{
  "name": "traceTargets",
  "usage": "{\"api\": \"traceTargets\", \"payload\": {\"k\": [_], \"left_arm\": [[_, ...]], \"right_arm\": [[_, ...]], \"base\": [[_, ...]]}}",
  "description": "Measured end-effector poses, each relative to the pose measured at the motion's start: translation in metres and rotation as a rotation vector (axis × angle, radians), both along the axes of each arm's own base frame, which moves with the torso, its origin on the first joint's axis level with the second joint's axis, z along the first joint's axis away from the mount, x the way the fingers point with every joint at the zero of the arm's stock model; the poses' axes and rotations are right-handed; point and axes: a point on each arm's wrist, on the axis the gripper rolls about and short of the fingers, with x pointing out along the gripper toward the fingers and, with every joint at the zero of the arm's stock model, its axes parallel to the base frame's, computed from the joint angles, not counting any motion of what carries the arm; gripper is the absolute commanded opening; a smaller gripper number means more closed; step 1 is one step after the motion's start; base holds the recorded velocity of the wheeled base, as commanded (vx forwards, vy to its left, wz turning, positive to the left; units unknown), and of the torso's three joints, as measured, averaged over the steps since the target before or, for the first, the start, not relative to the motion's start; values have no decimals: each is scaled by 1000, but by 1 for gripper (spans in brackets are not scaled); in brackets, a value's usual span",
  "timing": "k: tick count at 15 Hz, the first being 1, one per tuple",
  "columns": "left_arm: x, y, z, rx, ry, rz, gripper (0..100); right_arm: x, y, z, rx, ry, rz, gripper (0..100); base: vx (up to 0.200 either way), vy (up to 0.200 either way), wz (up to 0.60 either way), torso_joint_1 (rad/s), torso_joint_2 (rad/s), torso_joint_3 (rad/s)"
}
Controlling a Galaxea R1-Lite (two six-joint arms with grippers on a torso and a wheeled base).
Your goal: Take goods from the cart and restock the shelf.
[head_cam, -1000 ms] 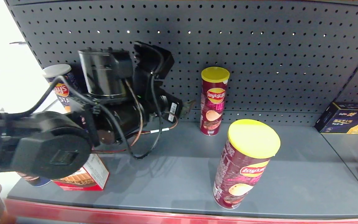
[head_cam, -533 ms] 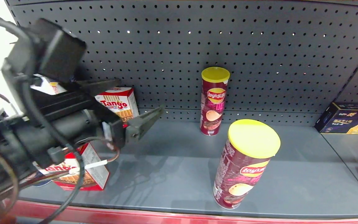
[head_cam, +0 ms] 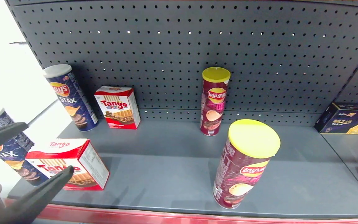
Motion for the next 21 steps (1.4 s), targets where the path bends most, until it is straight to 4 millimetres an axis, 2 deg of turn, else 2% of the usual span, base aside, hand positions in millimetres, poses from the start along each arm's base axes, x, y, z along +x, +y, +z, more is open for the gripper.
{"api": "traceTargets", "payload": {"k": [4,6,9,10,14,19,21], "left_arm": [[-28,35,-42,13,-34,263,100],[-43,44,-73,29,-9,376,100],[-63,50,-122,113,195,515,100],[-69,51,-132,119,223,553,100],[-83,51,-141,15,143,662,100],[-89,51,-143,-41,88,659,100],[-89,49,-144,-91,104,593,100]], "right_arm": [[0,0,0,0,0,0,100],[0,0,0,0,0,0,100],[0,0,0,0,0,0,100],[0,0,0,0,0,0,100],[0,0,0,0,0,0,100],[0,0,0,0,0,0,100],[0,0,0,0,0,0,100]], "base": [[0,0,0,0,0,0],[0,0,0,0,0,0],[0,0,0,0,0,0],[0,0,0,0,0,0],[0,0,0,0,0,0],[0,0,0,0,0,0],[0,0,0,0,0,0]]}}
